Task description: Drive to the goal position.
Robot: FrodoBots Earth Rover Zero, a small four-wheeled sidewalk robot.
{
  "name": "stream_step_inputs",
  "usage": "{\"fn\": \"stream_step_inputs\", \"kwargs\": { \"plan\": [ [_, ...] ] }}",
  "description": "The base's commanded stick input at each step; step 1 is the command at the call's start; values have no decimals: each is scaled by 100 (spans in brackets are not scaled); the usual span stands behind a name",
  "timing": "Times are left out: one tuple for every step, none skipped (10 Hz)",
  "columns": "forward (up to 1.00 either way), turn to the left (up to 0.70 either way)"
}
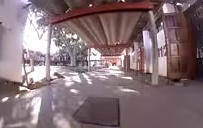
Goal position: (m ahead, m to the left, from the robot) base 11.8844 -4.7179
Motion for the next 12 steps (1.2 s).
{"fn": "stream_step_inputs", "kwargs": {
  "plan": [
    [50, 0],
    [50, 0],
    [50, 0],
    [50, 0],
    [50, 0],
    [50, 0],
    [50, 0],
    [50, 0],
    [50, 0],
    [50, 0],
    [50, 0],
    [50, 0]
  ]
}}
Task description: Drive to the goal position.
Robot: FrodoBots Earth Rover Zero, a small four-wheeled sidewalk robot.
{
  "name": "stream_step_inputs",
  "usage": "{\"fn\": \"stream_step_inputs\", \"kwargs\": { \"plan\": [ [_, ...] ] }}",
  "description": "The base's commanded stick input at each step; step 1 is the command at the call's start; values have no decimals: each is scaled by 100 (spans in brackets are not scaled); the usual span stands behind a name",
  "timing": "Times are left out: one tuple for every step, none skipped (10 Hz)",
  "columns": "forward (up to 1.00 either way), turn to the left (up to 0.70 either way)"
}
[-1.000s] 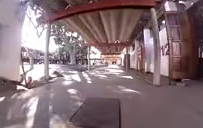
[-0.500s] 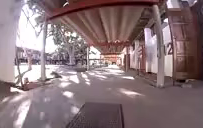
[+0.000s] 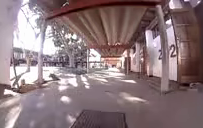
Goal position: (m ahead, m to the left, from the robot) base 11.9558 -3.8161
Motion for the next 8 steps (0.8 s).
{"fn": "stream_step_inputs", "kwargs": {
  "plan": [
    [50, -34],
    [50, -49],
    [50, -26],
    [50, 0],
    [50, 0],
    [50, 0],
    [50, 0],
    [50, 0]
  ]
}}
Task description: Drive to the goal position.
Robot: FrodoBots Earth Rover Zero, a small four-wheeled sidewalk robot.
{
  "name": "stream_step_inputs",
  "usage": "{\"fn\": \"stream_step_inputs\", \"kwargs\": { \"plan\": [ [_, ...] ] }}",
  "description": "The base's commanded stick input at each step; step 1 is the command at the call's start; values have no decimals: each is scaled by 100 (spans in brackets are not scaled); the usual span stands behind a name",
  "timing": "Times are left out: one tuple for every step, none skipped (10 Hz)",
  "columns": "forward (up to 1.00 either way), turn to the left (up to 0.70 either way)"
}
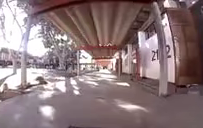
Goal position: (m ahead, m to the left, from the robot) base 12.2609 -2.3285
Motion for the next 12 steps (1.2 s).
{"fn": "stream_step_inputs", "kwargs": {
  "plan": [
    [50, 0],
    [50, 0],
    [49, 0],
    [50, 0],
    [50, 0],
    [50, 0],
    [50, 0],
    [50, 0],
    [50, 0],
    [50, 0],
    [50, 0],
    [50, 0]
  ]
}}
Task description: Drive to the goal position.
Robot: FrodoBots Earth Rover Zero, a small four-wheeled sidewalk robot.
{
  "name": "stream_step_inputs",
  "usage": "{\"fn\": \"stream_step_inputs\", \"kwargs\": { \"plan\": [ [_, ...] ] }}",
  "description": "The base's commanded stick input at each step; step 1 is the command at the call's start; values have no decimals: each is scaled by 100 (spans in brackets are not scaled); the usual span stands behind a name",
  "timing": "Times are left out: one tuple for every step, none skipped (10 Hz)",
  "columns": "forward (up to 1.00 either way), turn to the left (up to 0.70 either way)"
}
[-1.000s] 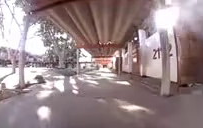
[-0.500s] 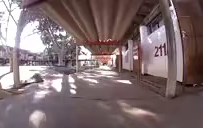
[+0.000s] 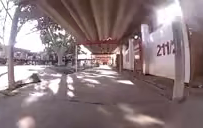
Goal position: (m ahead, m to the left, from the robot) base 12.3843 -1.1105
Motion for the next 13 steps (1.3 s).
{"fn": "stream_step_inputs", "kwargs": {
  "plan": [
    [50, 0],
    [50, 0],
    [50, 0],
    [50, 0],
    [50, 0],
    [50, 0],
    [50, 0],
    [50, 0],
    [50, 0],
    [50, 0],
    [50, 0],
    [50, 0],
    [50, 0]
  ]
}}
